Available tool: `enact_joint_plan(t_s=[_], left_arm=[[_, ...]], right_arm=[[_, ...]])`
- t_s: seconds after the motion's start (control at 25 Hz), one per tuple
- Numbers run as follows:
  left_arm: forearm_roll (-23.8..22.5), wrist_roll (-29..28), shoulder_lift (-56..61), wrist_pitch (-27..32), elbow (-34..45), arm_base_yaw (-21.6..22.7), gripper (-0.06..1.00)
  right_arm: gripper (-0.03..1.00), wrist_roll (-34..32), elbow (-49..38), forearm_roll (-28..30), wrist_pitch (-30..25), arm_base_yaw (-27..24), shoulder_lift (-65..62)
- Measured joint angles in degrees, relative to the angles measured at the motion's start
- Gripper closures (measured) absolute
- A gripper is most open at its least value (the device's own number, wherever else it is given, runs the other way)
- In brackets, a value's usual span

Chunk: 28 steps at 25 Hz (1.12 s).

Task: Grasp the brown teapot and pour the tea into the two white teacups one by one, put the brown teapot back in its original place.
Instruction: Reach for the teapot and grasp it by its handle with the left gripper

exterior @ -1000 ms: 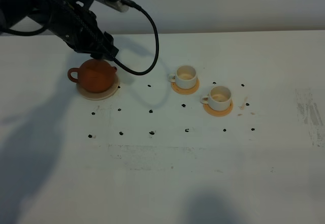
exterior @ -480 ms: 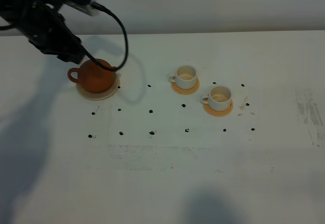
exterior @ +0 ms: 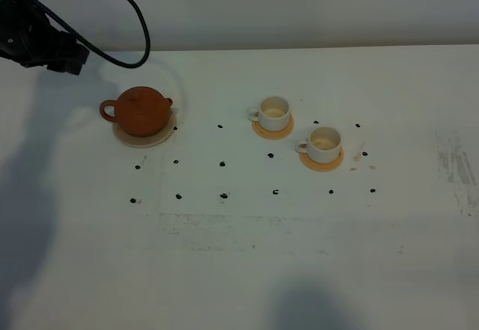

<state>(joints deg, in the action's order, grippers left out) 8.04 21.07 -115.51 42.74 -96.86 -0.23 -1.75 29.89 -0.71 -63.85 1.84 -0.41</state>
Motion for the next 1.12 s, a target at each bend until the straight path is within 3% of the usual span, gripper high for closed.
enact_joint_plan(t_s=[0.8,1.12], left_arm=[[7.8,-5.49,-12.84,-13.87,0.0,0.18,0.41],[11.31,-5.49,-14.94,-12.92,0.0,0.18,0.41]], right_arm=[[0.54,0.0,0.0,0.0,0.0,0.0,0.0],[0.54,0.0,0.0,0.0,0.0,0.0,0.0]])
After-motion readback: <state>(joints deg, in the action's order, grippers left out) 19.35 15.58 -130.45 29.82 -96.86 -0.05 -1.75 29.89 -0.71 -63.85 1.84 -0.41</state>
